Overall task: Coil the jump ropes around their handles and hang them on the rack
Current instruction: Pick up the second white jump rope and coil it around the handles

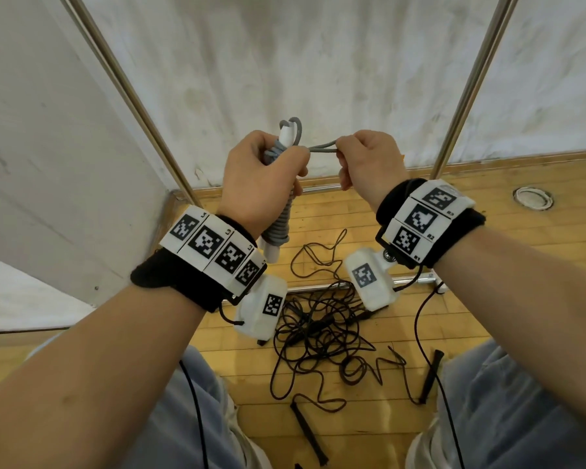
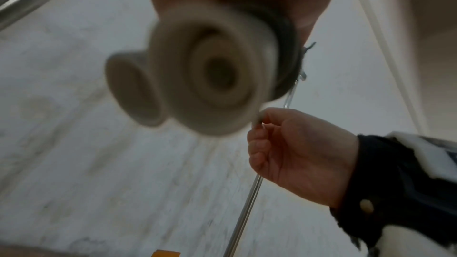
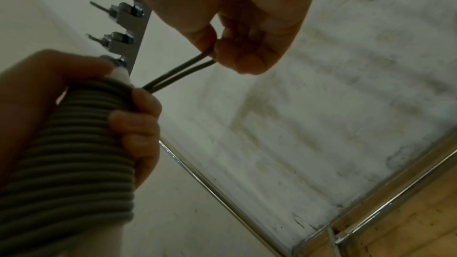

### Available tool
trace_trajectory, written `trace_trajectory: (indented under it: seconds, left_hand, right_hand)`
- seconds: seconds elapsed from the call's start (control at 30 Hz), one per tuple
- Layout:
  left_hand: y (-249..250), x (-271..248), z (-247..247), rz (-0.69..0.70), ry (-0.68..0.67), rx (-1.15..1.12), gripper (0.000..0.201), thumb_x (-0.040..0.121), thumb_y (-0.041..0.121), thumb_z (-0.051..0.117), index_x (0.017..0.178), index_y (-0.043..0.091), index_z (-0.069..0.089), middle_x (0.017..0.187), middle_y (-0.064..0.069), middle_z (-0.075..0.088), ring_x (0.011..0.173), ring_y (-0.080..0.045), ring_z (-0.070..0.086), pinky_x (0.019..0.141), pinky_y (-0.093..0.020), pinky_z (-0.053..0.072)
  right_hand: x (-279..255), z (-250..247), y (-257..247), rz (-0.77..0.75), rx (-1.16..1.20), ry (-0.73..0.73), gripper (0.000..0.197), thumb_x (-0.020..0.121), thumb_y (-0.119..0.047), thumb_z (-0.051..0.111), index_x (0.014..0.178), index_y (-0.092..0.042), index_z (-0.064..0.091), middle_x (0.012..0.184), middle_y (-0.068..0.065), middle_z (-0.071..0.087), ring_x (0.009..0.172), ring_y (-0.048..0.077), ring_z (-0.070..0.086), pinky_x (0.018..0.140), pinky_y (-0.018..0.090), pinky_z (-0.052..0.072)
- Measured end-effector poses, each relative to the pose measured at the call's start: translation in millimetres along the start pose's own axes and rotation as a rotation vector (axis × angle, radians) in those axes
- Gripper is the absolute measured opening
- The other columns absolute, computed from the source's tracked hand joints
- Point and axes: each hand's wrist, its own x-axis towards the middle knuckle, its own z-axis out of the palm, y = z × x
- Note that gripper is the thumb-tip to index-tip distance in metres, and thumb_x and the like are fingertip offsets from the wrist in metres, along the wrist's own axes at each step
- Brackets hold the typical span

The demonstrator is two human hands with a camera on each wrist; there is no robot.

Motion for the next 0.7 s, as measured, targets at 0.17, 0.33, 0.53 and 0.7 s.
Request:
trace_trajectory:
  seconds: [0.17, 0.33, 0.53, 0.7]
  left_hand:
    - [-9, -1, 5, -0.010, -0.029, 0.088, 0.026, 0.073, 0.021, 0.066, 0.089, 0.009, 0.050, 0.095, -0.029, 0.061, 0.088, -0.041, 0.062, 0.079, -0.055, 0.053]
    - [-5, 0, 1, 0.026, -0.038, 0.076, 0.027, 0.070, 0.017, 0.070, 0.089, 0.023, 0.053, 0.094, -0.017, 0.065, 0.077, -0.029, 0.061, 0.079, -0.048, 0.055]
    - [26, -5, -8, 0.111, -0.072, -0.011, 0.022, 0.086, 0.037, 0.064, 0.087, 0.017, 0.058, 0.071, 0.002, 0.062, 0.064, -0.012, 0.060, 0.066, -0.032, 0.052]
    - [74, 9, -27, 0.081, -0.077, -0.065, 0.023, 0.093, 0.029, 0.049, 0.076, 0.016, 0.054, 0.083, -0.014, 0.061, 0.078, -0.025, 0.061, 0.077, -0.039, 0.048]
  right_hand:
    - [-2, 1, -6, -0.020, 0.200, -0.039, 0.022, 0.093, -0.012, 0.047, 0.073, -0.008, 0.056, 0.066, 0.005, 0.060, 0.050, 0.018, 0.059, 0.059, 0.034, 0.054]
    - [-13, 3, -29, -0.103, 0.271, -0.101, 0.020, 0.097, -0.009, 0.043, 0.083, -0.010, 0.057, 0.074, 0.006, 0.064, 0.058, 0.020, 0.064, 0.058, 0.030, 0.053]
    - [-20, 3, -73, -0.235, 0.207, -0.107, 0.016, 0.097, -0.010, 0.045, 0.087, -0.008, 0.058, 0.076, 0.011, 0.065, 0.067, 0.032, 0.068, 0.064, 0.040, 0.059]
    - [-16, -2, -124, -0.370, 0.167, -0.102, 0.020, 0.095, -0.009, 0.047, 0.080, -0.013, 0.059, 0.063, 0.002, 0.063, 0.049, 0.015, 0.060, 0.051, 0.026, 0.050]
